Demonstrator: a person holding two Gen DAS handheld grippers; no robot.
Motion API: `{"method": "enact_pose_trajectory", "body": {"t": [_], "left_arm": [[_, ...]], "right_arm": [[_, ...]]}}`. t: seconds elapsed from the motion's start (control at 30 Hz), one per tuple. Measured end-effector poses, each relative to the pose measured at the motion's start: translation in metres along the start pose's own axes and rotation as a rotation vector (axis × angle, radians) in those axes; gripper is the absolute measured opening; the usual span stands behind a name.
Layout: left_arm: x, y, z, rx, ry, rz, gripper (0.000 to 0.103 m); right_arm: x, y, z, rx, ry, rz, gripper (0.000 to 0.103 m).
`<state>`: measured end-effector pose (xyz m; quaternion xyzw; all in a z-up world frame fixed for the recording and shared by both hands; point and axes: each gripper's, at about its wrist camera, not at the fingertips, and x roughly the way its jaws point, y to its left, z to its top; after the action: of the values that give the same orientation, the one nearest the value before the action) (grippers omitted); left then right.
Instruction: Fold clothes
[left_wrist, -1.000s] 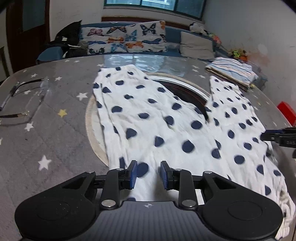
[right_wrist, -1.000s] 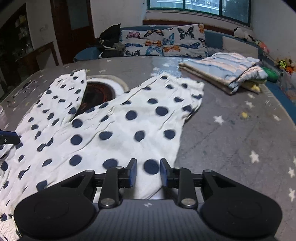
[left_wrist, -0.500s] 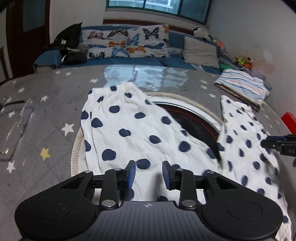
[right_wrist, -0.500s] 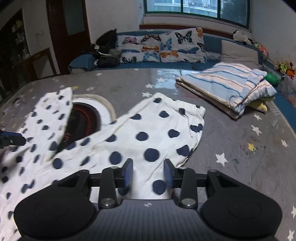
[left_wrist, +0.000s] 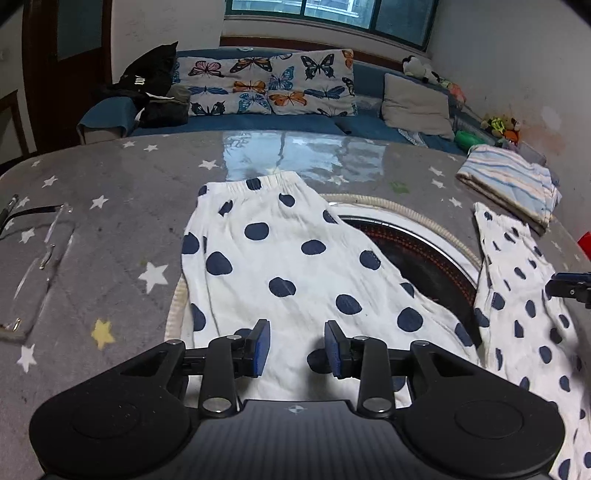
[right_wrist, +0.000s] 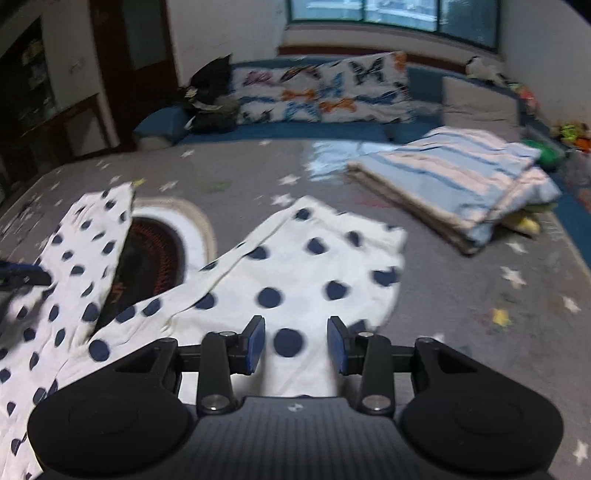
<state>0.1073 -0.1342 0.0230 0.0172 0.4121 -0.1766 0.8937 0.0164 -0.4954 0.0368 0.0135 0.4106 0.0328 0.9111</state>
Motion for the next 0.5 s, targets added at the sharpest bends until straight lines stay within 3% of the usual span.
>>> {"method": "enact_pose_trajectory", "body": {"t": [0.13,0.5], "left_arm": [[0.006,0.0,0.002,0.033,-0.012,0.03,0.035],[0.025,0.007,0.037,0.01,-0.041,0.035,0.036]], "right_arm": [[0.013,-0.001,0.003,-0.006,0.015,-0.018,0.044],[0.035,-0.022,0.023,0.033,0.008,-0.045,0.045]]}}
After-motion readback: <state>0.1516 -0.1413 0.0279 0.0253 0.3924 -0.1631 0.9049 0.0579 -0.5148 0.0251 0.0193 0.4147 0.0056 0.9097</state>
